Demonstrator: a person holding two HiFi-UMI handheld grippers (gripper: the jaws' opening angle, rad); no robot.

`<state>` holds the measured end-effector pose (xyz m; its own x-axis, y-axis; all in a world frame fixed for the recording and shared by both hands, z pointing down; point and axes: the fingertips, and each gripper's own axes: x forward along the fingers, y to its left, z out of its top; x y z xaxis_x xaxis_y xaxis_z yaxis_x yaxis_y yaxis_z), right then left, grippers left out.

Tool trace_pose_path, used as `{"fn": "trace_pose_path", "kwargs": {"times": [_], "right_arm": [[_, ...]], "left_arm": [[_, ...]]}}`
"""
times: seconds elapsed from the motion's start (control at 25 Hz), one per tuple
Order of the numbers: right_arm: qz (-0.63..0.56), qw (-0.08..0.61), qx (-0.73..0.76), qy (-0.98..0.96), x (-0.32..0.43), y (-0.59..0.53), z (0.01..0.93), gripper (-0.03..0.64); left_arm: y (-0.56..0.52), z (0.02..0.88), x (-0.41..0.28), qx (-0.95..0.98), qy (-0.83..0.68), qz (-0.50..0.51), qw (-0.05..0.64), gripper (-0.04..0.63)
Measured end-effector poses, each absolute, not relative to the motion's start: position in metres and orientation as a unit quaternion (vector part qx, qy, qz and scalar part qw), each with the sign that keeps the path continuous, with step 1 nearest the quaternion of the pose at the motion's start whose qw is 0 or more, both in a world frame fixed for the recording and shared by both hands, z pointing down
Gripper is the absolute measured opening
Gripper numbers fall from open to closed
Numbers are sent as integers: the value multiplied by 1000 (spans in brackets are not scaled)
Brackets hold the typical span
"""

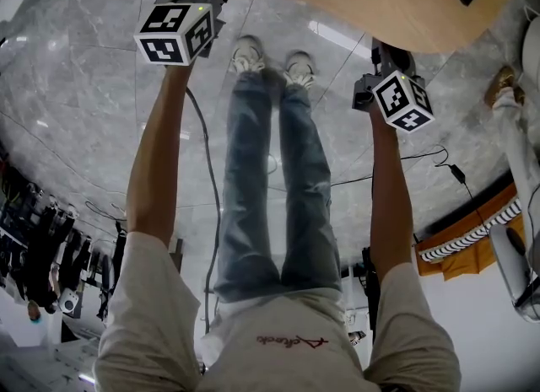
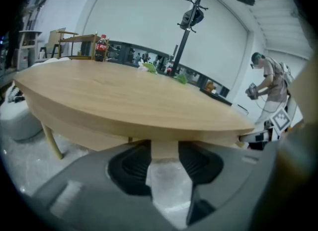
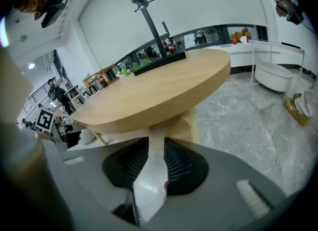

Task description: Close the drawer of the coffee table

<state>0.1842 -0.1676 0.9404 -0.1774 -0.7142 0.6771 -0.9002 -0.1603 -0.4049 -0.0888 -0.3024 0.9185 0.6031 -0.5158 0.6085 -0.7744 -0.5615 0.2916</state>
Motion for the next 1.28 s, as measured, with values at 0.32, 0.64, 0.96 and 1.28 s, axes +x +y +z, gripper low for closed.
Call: {"fn": "trace_pose_path", "kwargs": {"times": [0.32,0.64,0.96,1.28], "right_arm": [[431,122,609,-654,164,-145,928,54],[428,144,585,-674,134,-117,911,5],[380,141,574,-712,116,-117,828,5],[310,120,557,-761,89,-138,694,5]], "left_arm": [[-258,905,-98,854,-375,258,251,55],[-200,883,-111,847,-386,260,256,2],[-179,797,-113,857,-399,235,226,0],[-186,673,-116,865,-415,218,180,0]]}}
